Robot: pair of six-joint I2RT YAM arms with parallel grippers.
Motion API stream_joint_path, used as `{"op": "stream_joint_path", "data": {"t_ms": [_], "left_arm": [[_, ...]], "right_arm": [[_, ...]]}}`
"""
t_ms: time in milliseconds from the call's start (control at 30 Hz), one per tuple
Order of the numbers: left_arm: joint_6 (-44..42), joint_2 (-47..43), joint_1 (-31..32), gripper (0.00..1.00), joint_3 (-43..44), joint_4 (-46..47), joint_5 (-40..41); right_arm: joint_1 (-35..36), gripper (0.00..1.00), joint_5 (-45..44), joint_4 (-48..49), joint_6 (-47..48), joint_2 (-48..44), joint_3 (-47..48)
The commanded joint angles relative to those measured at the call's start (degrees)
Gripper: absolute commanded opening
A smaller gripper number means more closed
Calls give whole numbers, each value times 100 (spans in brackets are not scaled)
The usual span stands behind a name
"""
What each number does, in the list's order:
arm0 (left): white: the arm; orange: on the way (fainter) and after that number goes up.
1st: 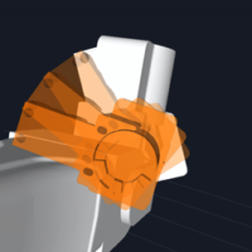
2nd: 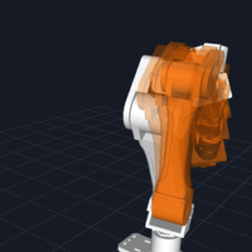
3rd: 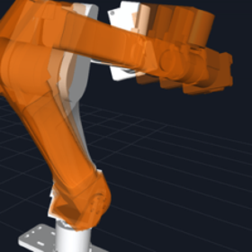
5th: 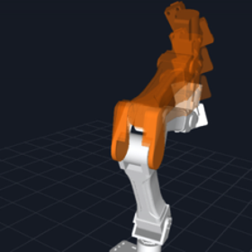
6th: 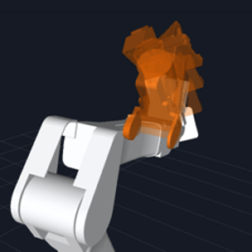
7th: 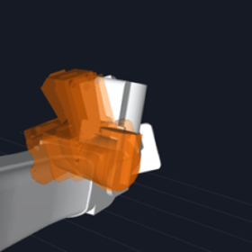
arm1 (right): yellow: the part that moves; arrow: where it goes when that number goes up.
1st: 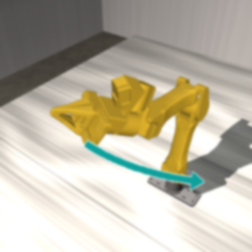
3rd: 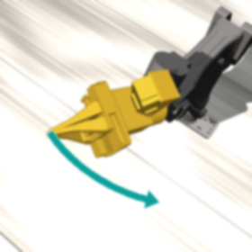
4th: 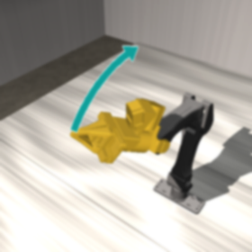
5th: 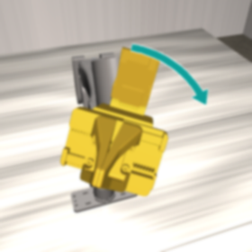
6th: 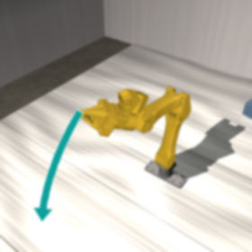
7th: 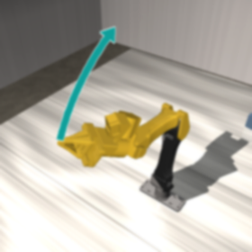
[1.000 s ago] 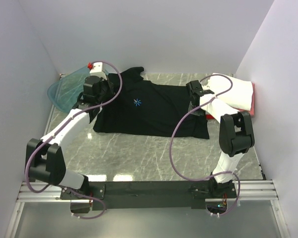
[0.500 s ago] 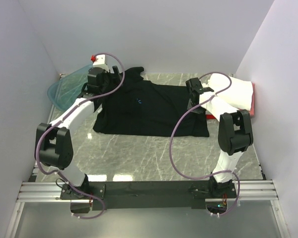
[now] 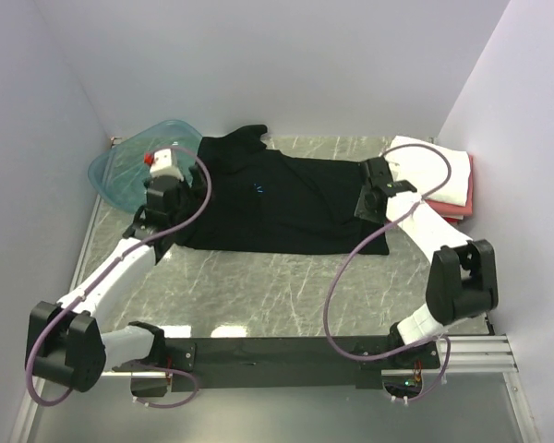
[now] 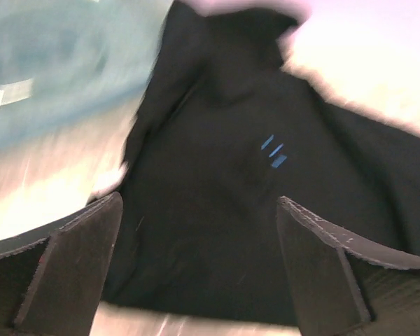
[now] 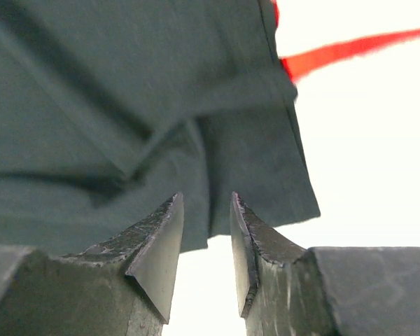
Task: Fold and stack the t-shirts
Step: Fold the tshirt
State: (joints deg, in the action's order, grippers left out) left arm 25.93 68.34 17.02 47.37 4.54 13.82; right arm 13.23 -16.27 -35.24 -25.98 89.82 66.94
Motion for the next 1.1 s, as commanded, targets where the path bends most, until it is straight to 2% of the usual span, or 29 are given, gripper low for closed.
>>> {"op": "stream_joint_path", "data": {"t_ms": [0,67,233,600,833,1067], "left_arm": [[631,-171,-14,95,-483,-838,366],[798,-338,-14,92,-668,-1329,541],[1291,-637,-14,83,-1081,-1649,911],[1212,259,-251,66,-879,-1640,797],[1177,786,-620,65,-668,-1719,508],[1054,1199,-831,65,-545,-1596,86]], "right_arm": [[-40,41,133,246,-100,-324,-470],[-40,41,194,307,-127,-500,-760],[-49,41,467,500,-188,-799,-1348],[-655,41,783,791,-189,-984,-2044],[-1297,41,1283,966,-109,-984,-2281],[-1709,42,1223,967,-109,-931,-2317]]}}
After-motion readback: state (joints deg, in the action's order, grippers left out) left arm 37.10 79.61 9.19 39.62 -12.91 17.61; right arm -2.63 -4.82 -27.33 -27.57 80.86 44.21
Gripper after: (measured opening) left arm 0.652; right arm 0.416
